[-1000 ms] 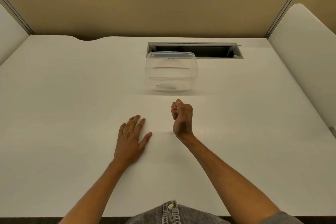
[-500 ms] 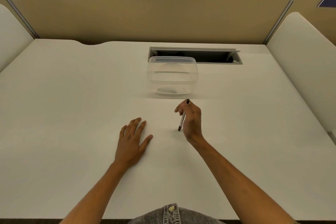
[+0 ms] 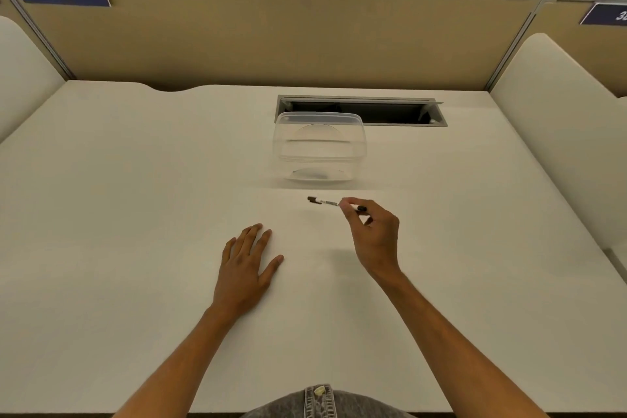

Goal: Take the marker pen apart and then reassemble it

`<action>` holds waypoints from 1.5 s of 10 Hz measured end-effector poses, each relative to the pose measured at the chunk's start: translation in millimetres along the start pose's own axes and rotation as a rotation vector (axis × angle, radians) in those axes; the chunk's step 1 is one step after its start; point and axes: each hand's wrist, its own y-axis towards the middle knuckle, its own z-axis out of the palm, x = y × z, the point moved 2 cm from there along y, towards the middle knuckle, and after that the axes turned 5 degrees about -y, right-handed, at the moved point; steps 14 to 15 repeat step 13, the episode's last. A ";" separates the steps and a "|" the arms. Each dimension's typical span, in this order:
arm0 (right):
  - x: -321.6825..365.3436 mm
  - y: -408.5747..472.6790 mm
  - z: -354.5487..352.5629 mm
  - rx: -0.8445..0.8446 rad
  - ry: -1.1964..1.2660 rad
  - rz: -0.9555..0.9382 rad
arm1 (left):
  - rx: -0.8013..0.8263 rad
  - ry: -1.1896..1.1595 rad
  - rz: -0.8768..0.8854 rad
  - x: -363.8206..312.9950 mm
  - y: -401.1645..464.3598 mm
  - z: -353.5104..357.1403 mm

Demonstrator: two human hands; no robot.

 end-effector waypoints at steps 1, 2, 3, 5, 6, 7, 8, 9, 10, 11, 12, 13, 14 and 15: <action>-8.9 -9.2 1.9 -0.003 -0.117 0.084 | -0.006 -0.002 -0.001 0.0 -0.1 0.0; -14.0 -14.9 3.0 0.012 -0.253 0.119 | -0.008 -0.005 -0.002 -0.2 -0.2 0.0; -19.0 -23.2 5.4 0.105 -0.467 0.143 | -0.006 -0.004 -0.002 -0.3 -0.2 0.1; -23.4 -39.7 20.8 0.320 -0.767 0.069 | -0.006 -0.001 0.000 -0.7 -0.5 -0.3; -21.9 -44.0 26.7 0.344 -0.818 0.028 | -0.012 -0.003 0.004 -0.9 -0.5 -0.3; -18.2 -45.2 33.8 0.367 -0.857 -0.012 | -0.008 -0.006 -0.001 -0.9 -0.7 -0.8; -16.9 -44.7 38.0 0.384 -0.863 -0.023 | -0.006 -0.007 -0.001 -0.8 -0.7 -0.6; -15.8 -43.4 41.8 0.396 -0.861 -0.021 | -0.004 -0.009 -0.002 -0.7 -0.9 -0.4; -15.9 -42.4 42.8 0.404 -0.859 -0.015 | 0.005 -0.001 -0.004 -0.7 -1.0 -0.3; -15.7 -41.3 41.2 0.419 -0.854 0.000 | 0.011 0.010 -0.011 -1.0 -0.6 -0.9; -15.4 -40.6 40.1 0.438 -0.845 0.014 | 0.008 -0.002 -0.007 -2.4 -0.7 -2.1; -13.6 -37.8 38.5 0.420 -0.805 0.055 | 0.005 -0.025 0.009 -1.6 -0.7 0.4; -13.6 -37.8 38.5 0.420 -0.805 0.055 | 0.005 -0.025 0.009 -1.6 -0.7 0.4; -13.6 -37.8 38.5 0.420 -0.805 0.055 | 0.005 -0.025 0.009 -1.6 -0.7 0.4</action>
